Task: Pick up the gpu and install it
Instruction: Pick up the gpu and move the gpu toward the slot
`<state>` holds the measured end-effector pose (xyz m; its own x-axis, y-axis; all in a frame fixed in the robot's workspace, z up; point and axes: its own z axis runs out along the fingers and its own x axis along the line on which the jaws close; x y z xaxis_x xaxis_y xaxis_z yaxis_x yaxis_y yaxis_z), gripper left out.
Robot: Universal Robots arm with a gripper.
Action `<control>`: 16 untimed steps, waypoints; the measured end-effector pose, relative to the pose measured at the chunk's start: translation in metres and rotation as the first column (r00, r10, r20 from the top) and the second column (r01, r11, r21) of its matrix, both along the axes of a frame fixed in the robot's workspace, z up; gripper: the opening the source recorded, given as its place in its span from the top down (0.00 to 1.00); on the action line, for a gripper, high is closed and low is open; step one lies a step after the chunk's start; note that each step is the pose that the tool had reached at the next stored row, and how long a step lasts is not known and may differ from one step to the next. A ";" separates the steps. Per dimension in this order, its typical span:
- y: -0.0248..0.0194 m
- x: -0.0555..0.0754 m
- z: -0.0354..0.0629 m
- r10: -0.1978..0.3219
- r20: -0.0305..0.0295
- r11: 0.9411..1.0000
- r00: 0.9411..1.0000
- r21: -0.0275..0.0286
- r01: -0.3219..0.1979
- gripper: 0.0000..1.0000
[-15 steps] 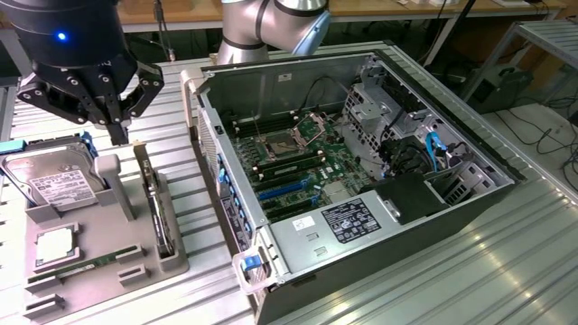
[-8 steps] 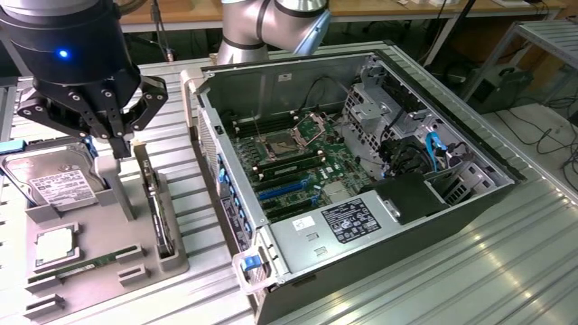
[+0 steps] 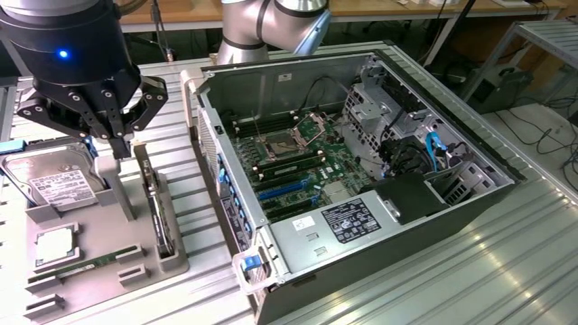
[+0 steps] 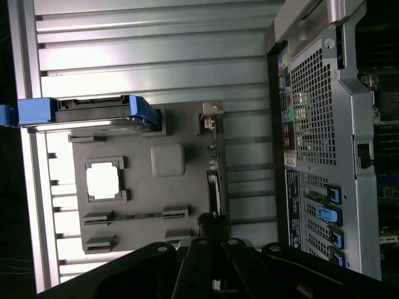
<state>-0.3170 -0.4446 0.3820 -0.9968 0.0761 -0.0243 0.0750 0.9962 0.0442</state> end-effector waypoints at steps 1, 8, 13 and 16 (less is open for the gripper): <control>0.0000 0.000 0.0000 0.000 0.000 1.000 1.000 0.000 0.000 0.89; 0.0000 0.000 0.0000 0.000 0.000 1.000 1.000 0.000 0.000 0.76; 0.0000 0.000 0.0000 0.000 0.000 1.000 1.000 0.000 0.000 0.46; 0.0006 0.000 -0.0002 0.000 -0.001 1.000 1.000 -0.001 0.000 0.34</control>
<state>-0.3170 -0.4440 0.3817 -0.9969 0.0757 -0.0235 0.0747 0.9963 0.0430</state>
